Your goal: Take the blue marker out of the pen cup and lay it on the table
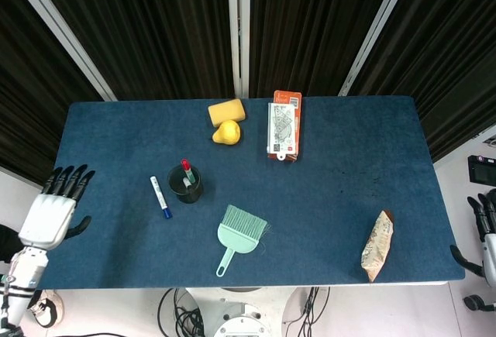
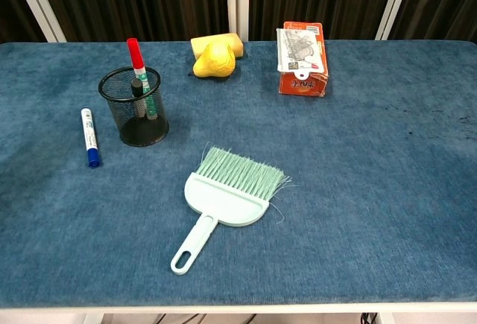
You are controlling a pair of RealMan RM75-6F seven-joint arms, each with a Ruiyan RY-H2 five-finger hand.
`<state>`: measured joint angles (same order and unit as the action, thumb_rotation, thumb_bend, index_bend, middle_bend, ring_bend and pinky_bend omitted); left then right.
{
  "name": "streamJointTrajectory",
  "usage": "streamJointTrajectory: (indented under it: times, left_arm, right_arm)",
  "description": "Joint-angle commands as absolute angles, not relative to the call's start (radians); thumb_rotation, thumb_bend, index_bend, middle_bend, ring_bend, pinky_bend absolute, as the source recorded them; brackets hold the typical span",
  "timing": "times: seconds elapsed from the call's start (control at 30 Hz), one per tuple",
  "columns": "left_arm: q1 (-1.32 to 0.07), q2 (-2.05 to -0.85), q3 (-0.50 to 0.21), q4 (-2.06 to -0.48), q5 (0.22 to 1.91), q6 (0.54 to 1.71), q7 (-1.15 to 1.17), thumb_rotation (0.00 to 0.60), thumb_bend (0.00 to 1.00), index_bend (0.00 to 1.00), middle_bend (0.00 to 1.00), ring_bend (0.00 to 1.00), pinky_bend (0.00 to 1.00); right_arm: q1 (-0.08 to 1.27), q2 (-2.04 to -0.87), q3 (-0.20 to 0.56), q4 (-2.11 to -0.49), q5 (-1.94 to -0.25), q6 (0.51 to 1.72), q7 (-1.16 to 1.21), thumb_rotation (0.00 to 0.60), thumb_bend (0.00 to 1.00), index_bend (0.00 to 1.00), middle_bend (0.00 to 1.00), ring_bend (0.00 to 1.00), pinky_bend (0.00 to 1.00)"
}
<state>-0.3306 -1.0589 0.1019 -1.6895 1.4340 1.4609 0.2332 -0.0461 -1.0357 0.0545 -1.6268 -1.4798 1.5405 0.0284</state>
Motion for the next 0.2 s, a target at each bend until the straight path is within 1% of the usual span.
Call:
streamJointTrajectory:
  times: [0.03, 0.2]
  left_arm:
    - [-0.211, -1.127, 0.144, -1.518, 1.482, 1.562, 0.152, 0.600, 0.26, 0.03, 0.00, 0.00, 0.04]
    - [-0.149, -1.187, 0.119, -1.395, 1.495, 1.630, 0.083, 0.600, 0.26, 0.03, 0.00, 0.00, 0.03]
  right_arm:
    - [-0.045, -1.078, 0.042, -1.579, -1.538, 1.576, 0.029, 0.600, 0.18, 0.00, 0.00, 0.00, 0.00]
    - [-0.035, -1.097, 0.039, -1.567, -1.541, 1.562, 0.014, 0.600, 0.18, 0.00, 0.00, 0.00, 0.00]
